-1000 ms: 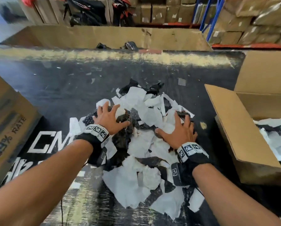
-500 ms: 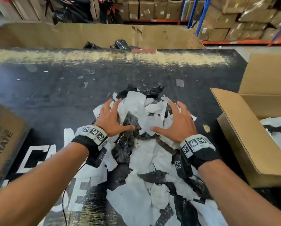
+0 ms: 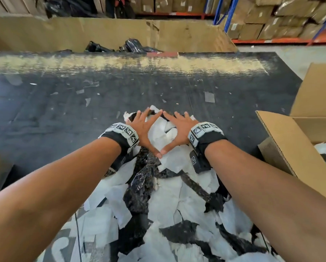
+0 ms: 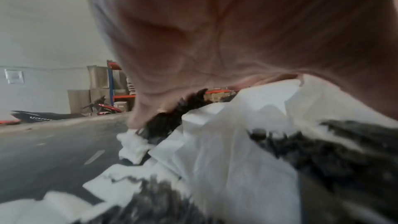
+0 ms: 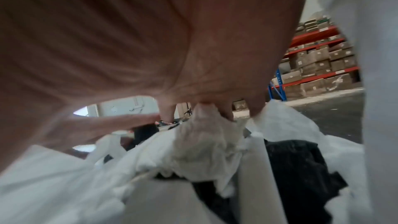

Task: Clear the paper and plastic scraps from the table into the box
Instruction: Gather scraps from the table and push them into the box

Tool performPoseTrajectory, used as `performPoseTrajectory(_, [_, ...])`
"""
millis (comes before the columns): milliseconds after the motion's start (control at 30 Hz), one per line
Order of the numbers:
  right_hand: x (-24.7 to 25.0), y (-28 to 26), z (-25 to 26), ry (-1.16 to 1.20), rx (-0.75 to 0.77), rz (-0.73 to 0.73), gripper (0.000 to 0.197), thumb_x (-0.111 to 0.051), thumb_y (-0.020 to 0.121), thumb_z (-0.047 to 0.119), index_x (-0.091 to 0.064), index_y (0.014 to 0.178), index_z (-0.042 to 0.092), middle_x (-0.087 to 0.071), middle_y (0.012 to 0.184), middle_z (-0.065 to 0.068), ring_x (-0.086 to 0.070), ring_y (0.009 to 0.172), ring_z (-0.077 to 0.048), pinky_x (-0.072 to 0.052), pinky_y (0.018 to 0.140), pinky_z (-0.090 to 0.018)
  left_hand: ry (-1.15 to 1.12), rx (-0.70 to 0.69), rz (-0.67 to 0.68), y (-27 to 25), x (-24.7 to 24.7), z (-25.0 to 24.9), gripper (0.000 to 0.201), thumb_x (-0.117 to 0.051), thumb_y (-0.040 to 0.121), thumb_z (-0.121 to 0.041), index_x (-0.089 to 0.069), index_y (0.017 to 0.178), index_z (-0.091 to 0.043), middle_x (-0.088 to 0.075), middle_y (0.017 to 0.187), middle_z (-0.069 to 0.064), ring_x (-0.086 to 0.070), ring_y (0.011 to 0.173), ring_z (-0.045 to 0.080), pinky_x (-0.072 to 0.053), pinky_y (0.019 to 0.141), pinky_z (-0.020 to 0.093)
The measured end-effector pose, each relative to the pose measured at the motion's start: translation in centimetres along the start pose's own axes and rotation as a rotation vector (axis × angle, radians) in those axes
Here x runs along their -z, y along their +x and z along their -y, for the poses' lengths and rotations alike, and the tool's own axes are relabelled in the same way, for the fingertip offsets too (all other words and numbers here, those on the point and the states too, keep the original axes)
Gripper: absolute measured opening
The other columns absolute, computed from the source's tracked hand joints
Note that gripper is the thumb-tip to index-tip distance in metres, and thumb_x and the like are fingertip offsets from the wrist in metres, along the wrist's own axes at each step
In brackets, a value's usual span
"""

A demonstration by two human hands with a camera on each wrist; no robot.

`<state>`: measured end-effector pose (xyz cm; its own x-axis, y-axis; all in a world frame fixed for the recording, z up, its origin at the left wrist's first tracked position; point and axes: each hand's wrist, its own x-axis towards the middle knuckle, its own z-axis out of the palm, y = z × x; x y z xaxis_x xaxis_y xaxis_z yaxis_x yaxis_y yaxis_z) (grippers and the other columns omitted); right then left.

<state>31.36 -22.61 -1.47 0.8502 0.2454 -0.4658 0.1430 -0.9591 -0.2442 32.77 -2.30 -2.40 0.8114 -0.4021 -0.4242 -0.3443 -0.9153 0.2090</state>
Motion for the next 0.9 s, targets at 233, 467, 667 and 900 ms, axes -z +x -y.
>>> performPoseTrajectory(233, [-4.4, -0.9, -0.6, -0.105, 0.03, 0.101, 0.162, -0.081, 0.023, 0.084, 0.02, 0.147, 0.056, 0.01, 0.167, -0.006, 0.004, 0.151, -0.041, -0.012, 0.109, -0.077, -0.039, -0.091, 0.043, -1.1, -4.1, 1.5, 0.16, -0.085, 0.036, -0.081, 0.011, 0.158, -0.043, 0.012, 0.169, 0.01, -0.001, 0.156, 0.035, -0.018, 0.122, 0.061])
performPoseTrajectory(467, [-6.4, -0.7, -0.2, -0.105, 0.037, -0.006, 0.147, -0.087, 0.043, 0.071, 0.008, 0.153, 0.05, 0.004, 0.167, -0.008, 0.0, 0.152, -0.041, -0.021, 0.113, -0.069, -0.07, -0.023, -0.015, -2.3, -8.0, -0.3, 0.131, -0.084, 0.069, -0.056, 0.011, 0.159, -0.042, 0.014, 0.169, 0.006, 0.008, 0.156, 0.032, -0.006, 0.118, 0.071])
performPoseTrajectory(667, [-7.1, -1.6, 0.4, -0.011, 0.121, -0.173, 0.096, -0.078, 0.075, 0.05, -0.026, 0.154, 0.035, -0.033, 0.157, 0.001, -0.038, 0.141, -0.028, -0.04, 0.109, -0.045, -0.114, 0.012, -0.178, -4.5, -8.8, -2.4, 0.097, -0.072, 0.086, -0.016, -0.013, 0.161, -0.032, -0.021, 0.167, 0.013, -0.043, 0.142, 0.039, -0.036, 0.114, 0.05])
performPoseTrajectory(900, [-7.6, -2.4, 1.8, -0.02, 0.038, -0.309, 0.03, -0.065, 0.086, 0.035, -0.06, 0.116, 0.03, -0.065, 0.113, 0.003, -0.064, 0.104, -0.025, -0.048, 0.084, -0.036, -0.137, 0.049, -0.29, -4.5, -9.0, -3.3, 0.081, -0.062, 0.086, -0.005, -0.033, 0.154, -0.037, -0.048, 0.152, 0.001, -0.063, 0.12, 0.032, -0.054, 0.097, 0.044])
